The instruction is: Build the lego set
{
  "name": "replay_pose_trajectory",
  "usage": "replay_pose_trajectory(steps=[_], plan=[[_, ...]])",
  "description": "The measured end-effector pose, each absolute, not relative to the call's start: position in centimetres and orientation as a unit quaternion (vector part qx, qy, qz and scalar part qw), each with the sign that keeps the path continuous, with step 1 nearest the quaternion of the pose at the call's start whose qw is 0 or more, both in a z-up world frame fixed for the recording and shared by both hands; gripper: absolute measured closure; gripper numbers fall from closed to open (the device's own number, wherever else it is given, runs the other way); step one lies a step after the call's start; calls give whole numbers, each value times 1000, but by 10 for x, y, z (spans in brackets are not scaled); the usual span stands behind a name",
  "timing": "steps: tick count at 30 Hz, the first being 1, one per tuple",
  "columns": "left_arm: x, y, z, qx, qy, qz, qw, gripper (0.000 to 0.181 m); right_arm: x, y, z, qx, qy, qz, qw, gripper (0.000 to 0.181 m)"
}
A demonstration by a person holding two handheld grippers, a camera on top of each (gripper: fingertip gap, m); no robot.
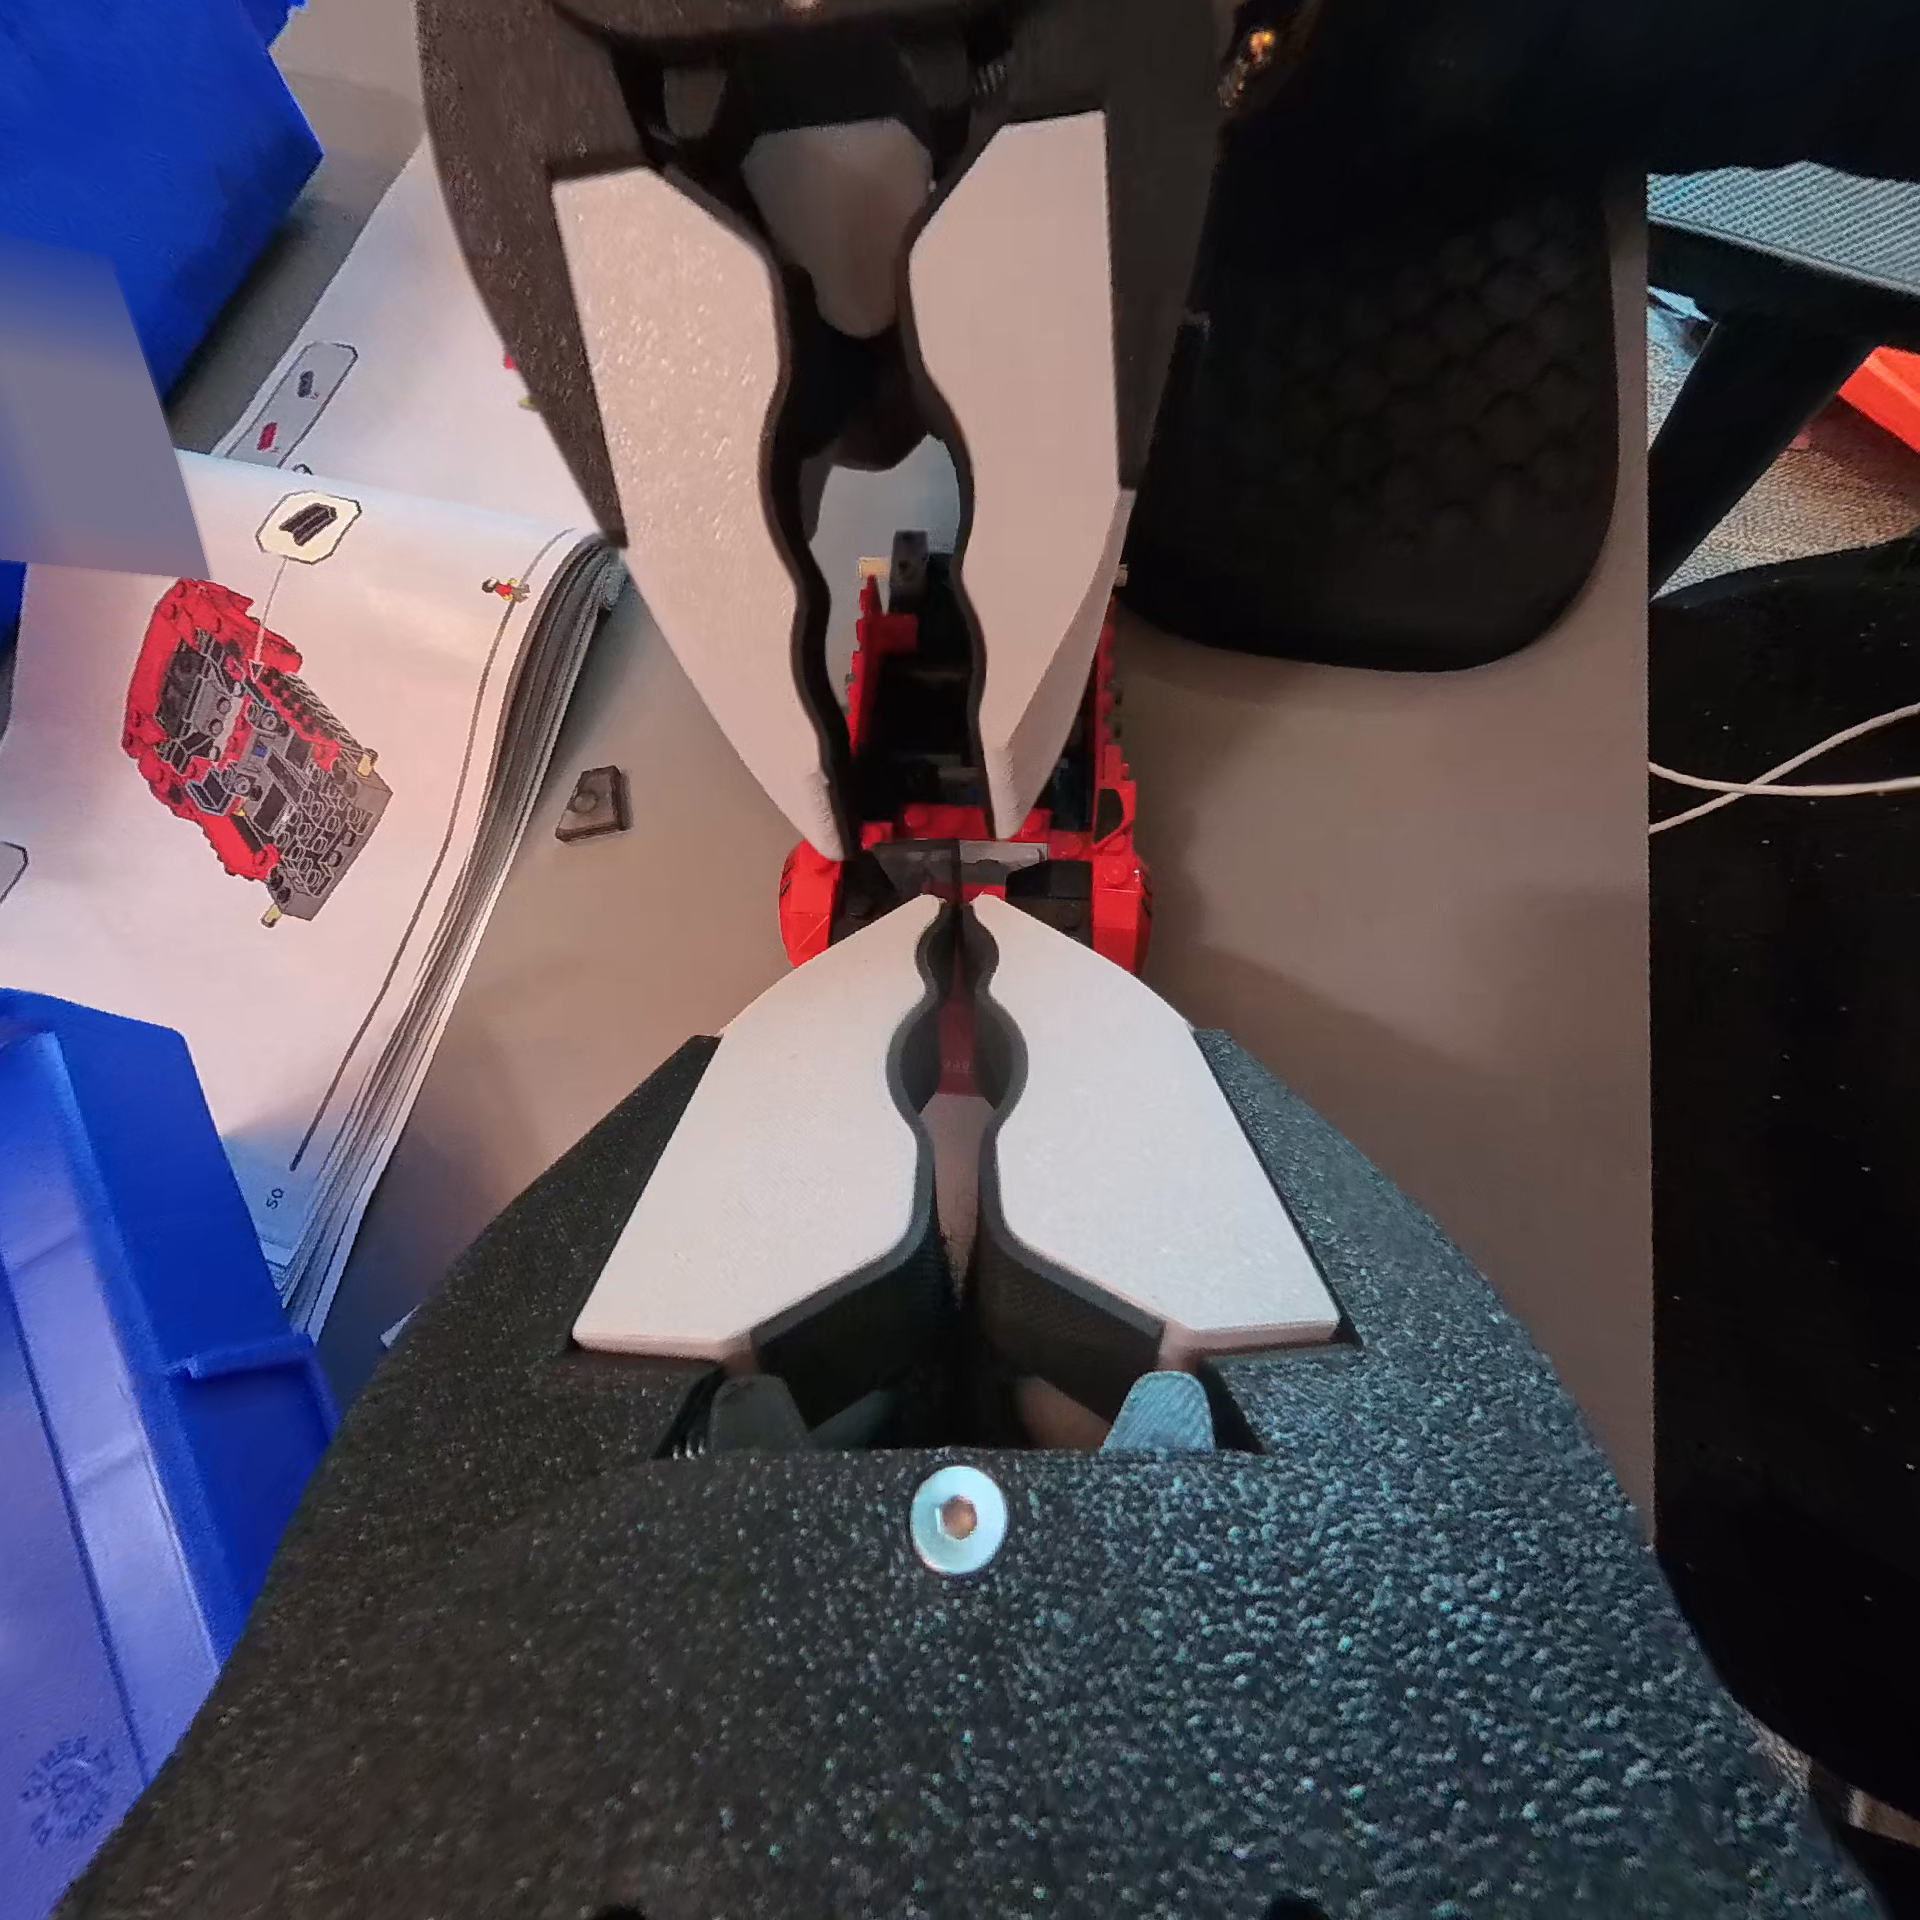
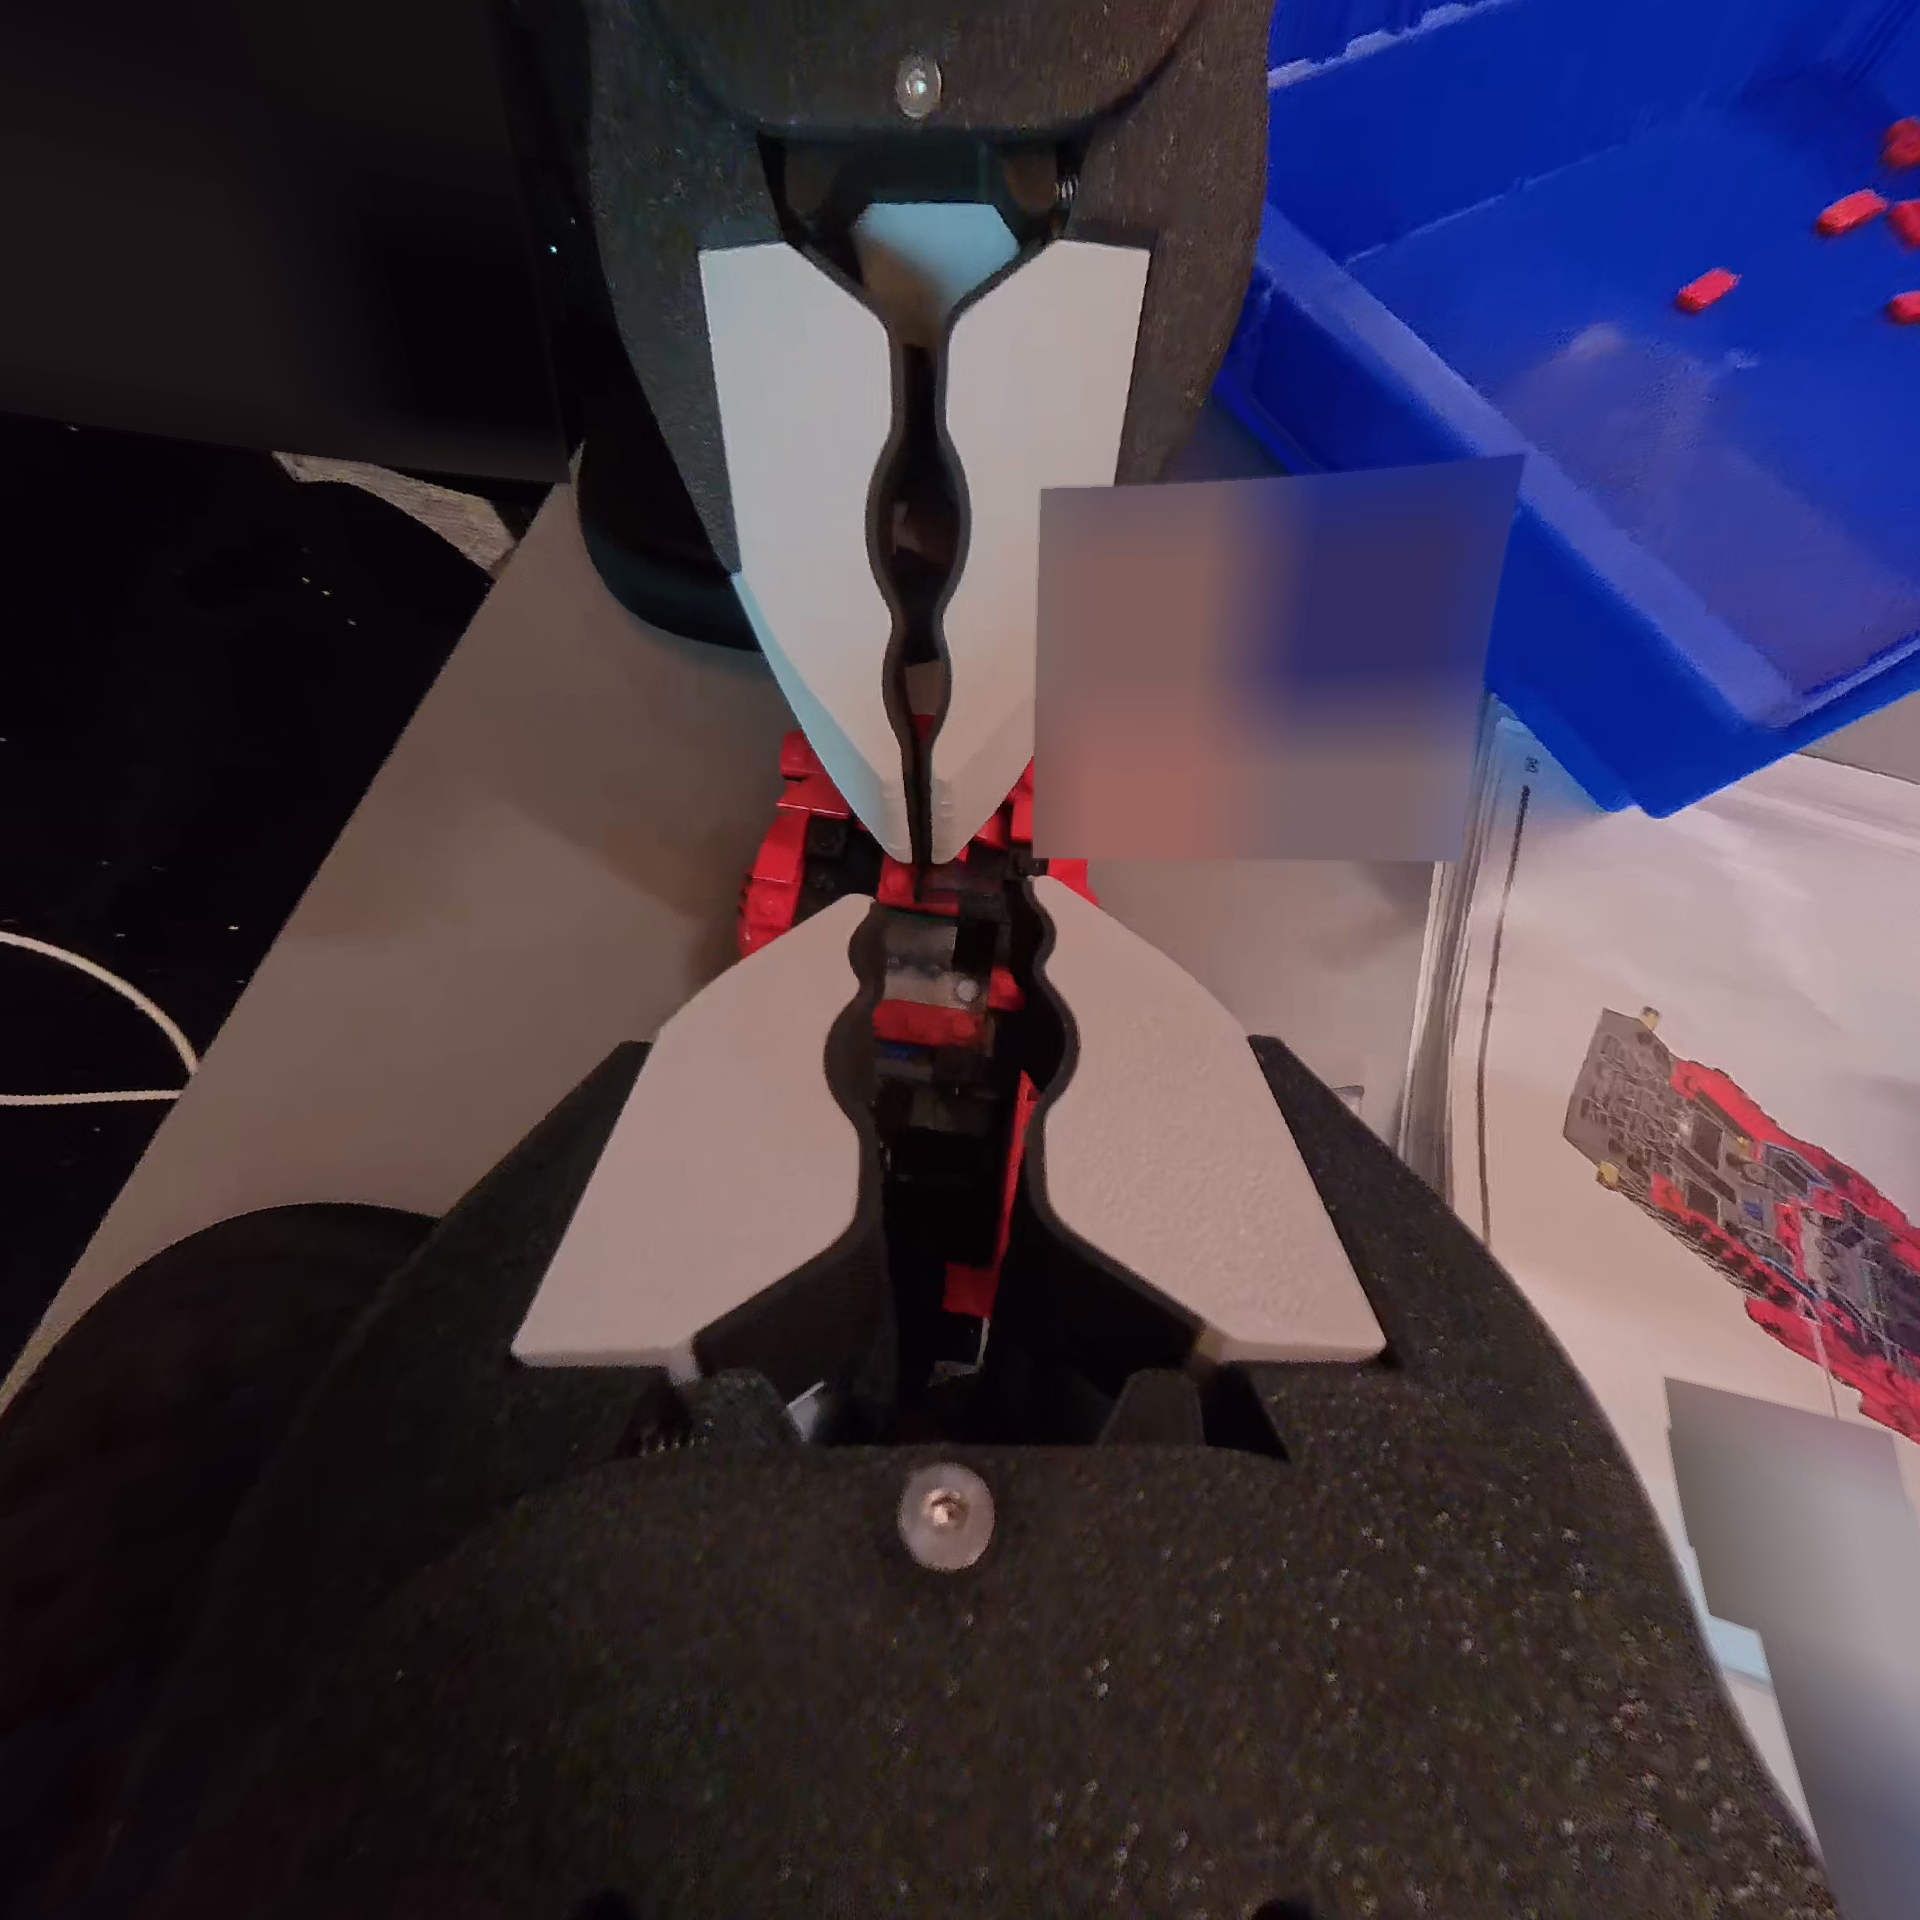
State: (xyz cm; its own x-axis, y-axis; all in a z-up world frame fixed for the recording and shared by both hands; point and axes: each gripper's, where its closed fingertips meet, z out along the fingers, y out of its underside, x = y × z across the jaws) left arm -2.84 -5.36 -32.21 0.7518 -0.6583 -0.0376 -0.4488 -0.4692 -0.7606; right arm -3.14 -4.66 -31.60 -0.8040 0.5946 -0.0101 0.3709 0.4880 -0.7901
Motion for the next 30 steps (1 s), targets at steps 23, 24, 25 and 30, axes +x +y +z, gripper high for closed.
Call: replay_pose_trajectory(steps=[23, 24, 25, 30], plan=[[-29, -53, -322, -851, 329, -130, 389, 181, -30, -44, -332, -278, -878, 366, 133, 175], [-29, -53, -322, -851, 329, -129, 389, 181, -30, -45, -332, -278, -879, 365, 132, 175], [-29, -53, -322, -851, 329, -129, 388, 181, -30, -45, -333, -277, -879, 364, 131, 175], [-29, -53, -322, -852, 328, -130, 386, 179, -29, -45, -332, -282, -879, 365, 122, 172]])
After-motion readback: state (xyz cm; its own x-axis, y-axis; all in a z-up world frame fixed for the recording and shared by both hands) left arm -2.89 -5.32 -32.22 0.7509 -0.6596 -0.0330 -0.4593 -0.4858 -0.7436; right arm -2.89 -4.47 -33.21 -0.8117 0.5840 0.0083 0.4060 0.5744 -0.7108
